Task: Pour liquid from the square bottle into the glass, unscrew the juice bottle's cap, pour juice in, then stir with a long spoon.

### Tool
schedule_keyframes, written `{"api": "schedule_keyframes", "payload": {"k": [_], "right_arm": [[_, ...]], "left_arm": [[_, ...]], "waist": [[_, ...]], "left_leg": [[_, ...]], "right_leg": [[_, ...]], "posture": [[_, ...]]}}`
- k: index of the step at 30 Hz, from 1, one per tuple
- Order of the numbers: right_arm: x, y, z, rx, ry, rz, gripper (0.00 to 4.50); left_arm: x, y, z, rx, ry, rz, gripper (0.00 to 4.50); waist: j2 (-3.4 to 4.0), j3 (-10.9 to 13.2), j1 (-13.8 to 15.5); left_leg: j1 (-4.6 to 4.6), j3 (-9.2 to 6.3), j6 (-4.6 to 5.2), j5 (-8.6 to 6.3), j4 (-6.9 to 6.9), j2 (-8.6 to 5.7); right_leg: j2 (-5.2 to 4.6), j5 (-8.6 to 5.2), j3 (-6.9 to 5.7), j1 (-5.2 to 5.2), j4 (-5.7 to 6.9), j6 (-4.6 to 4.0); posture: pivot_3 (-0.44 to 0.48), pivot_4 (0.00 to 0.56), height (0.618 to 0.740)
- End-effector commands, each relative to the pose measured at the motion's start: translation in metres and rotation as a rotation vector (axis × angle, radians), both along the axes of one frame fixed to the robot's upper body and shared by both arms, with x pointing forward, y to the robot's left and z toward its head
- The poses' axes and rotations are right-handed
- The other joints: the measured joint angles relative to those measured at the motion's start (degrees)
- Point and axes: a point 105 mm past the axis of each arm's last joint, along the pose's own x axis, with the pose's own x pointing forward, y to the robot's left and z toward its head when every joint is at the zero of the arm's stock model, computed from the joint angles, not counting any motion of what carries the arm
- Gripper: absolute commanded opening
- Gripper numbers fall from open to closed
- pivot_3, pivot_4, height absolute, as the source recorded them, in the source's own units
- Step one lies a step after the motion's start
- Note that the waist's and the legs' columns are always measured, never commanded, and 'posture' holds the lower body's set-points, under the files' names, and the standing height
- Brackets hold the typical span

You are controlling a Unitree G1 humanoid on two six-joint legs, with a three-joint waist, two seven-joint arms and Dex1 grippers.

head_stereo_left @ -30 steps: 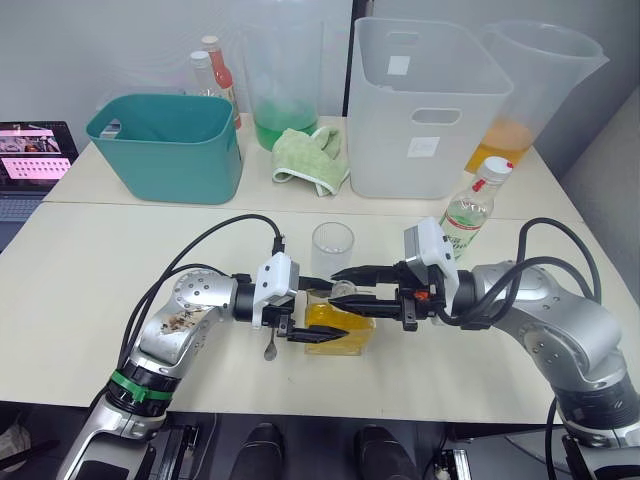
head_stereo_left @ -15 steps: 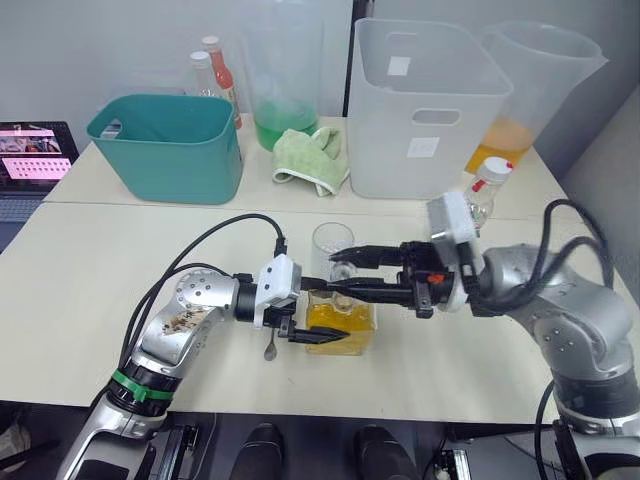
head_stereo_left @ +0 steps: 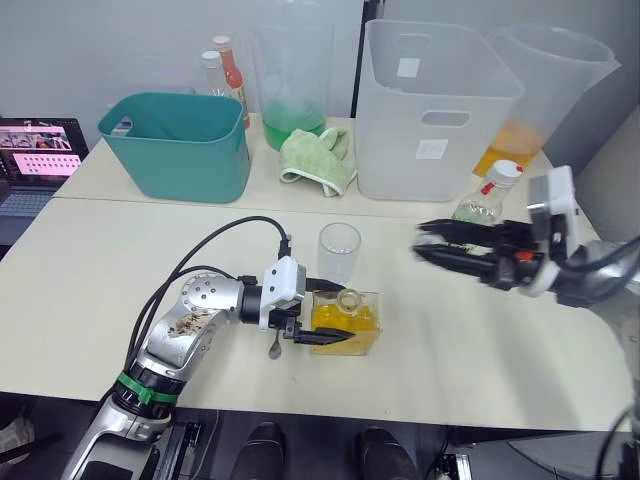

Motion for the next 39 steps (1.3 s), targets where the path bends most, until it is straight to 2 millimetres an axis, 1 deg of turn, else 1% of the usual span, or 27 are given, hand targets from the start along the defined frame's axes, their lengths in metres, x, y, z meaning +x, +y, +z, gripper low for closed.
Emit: {"api": "schedule_keyframes", "payload": {"k": [1,3,5,8,10,12,15,23,26,28,34,35,37,39], "right_arm": [[0.006,-0.05,-0.004,-0.02,-0.071,-0.236,1.03],[0.012,-0.072,-0.015,-0.02,-0.078,-0.356,1.03],[0.017,-0.085,-0.022,-0.015,-0.082,-0.434,1.03],[0.032,-0.118,-0.055,-0.031,-0.041,-0.645,1.03],[0.038,-0.128,-0.076,-0.009,-0.014,-0.731,1.03],[0.042,-0.131,-0.088,0.004,-0.012,-0.774,1.03],[0.043,-0.134,-0.1,0.044,-0.007,-0.82,1.03],[0.04,-0.135,-0.119,0.099,0.035,-0.851,1.03],[0.039,-0.136,-0.122,0.135,0.054,-0.863,1.03],[0.039,-0.136,-0.12,0.144,0.046,-0.86,2.07],[0.037,-0.136,-0.103,0.152,-0.007,-0.829,4.07],[0.036,-0.135,-0.099,0.151,-0.016,-0.816,4.47],[0.036,-0.133,-0.088,0.159,-0.038,-0.793,4.47],[0.035,-0.131,-0.073,0.154,-0.066,-0.757,4.47]], "left_arm": [[-0.004,-0.003,-0.011,0.011,0.043,0.023,2.82],[-0.005,-0.005,-0.011,-0.001,0.056,0.03,2.82],[-0.005,-0.006,-0.01,-0.008,0.06,0.034,2.82],[-0.008,-0.01,-0.009,-0.016,0.056,0.027,2.82],[-0.01,-0.011,-0.008,-0.021,0.054,0.028,2.82],[-0.009,-0.01,-0.008,-0.023,0.049,0.039,2.82],[-0.008,-0.009,-0.008,-0.029,0.048,0.067,2.82],[-0.006,-0.008,-0.005,-0.037,0.052,0.094,2.82],[-0.006,-0.008,-0.004,-0.041,0.048,0.094,2.82],[-0.005,-0.008,-0.003,-0.043,0.048,0.095,2.82],[-0.005,-0.007,-0.003,-0.05,0.061,0.093,2.82],[-0.006,-0.007,-0.003,-0.049,0.06,0.084,2.82],[-0.007,-0.007,-0.003,-0.05,0.061,0.073,2.82],[-0.008,-0.005,-0.002,-0.056,0.065,0.068,2.82]], "waist": [[0.01,0.0,0.1],[0.01,0.0,-0.1],[0.03,0.0,-0.3],[0.07,0.0,-0.2],[0.07,0.0,-0.3],[0.16,-0.1,-0.3],[0.55,0.0,-0.3],[0.64,0.0,-0.2],[0.64,0.0,-0.2],[0.64,0.0,-0.2],[0.64,0.0,-0.2],[0.65,0.0,-0.2],[0.66,0.0,-0.3],[0.68,0.0,-0.3]], "left_leg": [[0.03,0.0,0.0,0.0,0.0,0.0],[0.04,0.04,0.0,0.0,0.0,-0.01],[0.14,0.05,0.04,0.03,0.0,-0.02],[0.33,0.08,0.1,0.07,0.0,-0.03],[0.58,0.07,0.1,0.07,0.0,-0.02],[0.52,0.07,0.1,0.07,0.0,-0.03],[0.41,0.08,0.11,0.07,-0.01,-0.06],[0.44,0.08,0.11,0.07,-0.01,-0.08],[0.44,0.08,0.11,0.07,-0.02,-0.09],[0.43,0.08,0.11,0.07,-0.02,-0.09],[0.44,0.08,0.11,0.07,-0.02,-0.09],[0.44,0.08,0.11,0.07,-0.02,-0.09],[0.44,0.08,0.11,0.07,-0.02,-0.09],[0.43,0.08,0.11,0.07,-0.01,-0.09]], "right_leg": [[0.01,0.0,-0.01,0.02,0.02,0.0],[-0.01,0.0,0.05,0.03,0.01,0.01],[0.0,0.03,0.08,0.1,-0.02,0.05],[0.0,0.04,0.1,0.33,-0.1,0.09],[0.0,0.03,0.07,0.71,-0.38,0.13],[-0.01,0.08,0.1,0.74,-0.57,0.19],[-0.05,0.23,0.12,0.75,-0.79,0.24],[-0.07,0.25,0.11,0.8,-0.83,0.28],[-0.07,0.25,0.12,0.8,-0.83,0.28],[-0.07,0.25,0.12,0.81,-0.83,0.28],[-0.07,0.25,0.12,0.81,-0.84,0.28],[-0.07,0.25,0.12,0.81,-0.84,0.29],[-0.07,0.25,0.12,0.81,-0.84,0.29],[-0.07,0.25,0.12,0.81,-0.84,0.29]], "posture": [[0.0,0.15,0.74],[0.0,0.15,0.74],[0.0,0.15,0.74],[0.0,0.15,0.74],[0.0,0.15,0.74],[0.0,0.15,0.74],[0.0,0.15,0.74],[0.0,0.15,0.74],[0.0,0.15,0.74],[0.0,0.15,0.74],[0.0,0.15,0.74],[0.0,0.15,0.74],[0.0,0.15,0.74],[0.0,0.15,0.74]]}}
